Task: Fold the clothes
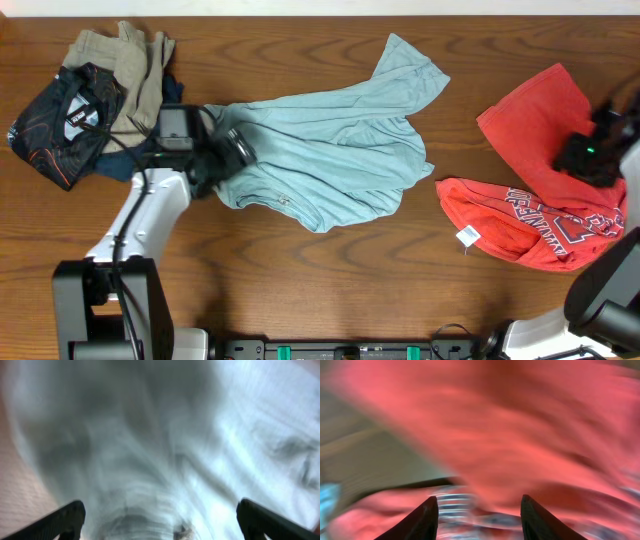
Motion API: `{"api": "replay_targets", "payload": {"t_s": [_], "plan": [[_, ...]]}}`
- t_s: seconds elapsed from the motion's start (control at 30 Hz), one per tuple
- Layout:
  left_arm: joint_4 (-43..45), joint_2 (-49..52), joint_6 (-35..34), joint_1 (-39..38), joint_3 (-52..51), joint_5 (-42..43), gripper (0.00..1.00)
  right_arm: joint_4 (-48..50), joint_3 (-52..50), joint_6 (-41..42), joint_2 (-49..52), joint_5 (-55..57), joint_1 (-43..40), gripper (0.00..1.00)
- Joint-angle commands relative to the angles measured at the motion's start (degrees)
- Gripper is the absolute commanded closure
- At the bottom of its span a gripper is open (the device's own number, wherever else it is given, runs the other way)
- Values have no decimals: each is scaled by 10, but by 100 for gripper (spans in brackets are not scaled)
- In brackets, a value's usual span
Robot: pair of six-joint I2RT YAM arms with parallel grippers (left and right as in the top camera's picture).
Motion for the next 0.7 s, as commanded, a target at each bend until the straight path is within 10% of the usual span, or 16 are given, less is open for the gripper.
{"api": "replay_targets", "payload": {"t_s": [0.0, 0.67], "plan": [[-58, -4, -14, -38, 3, 46, 2, -1, -5, -48, -9, -144, 41, 49], [-11, 58, -45, -232, -34, 35, 9, 10, -106, -48, -5, -98, 225, 49]]}}
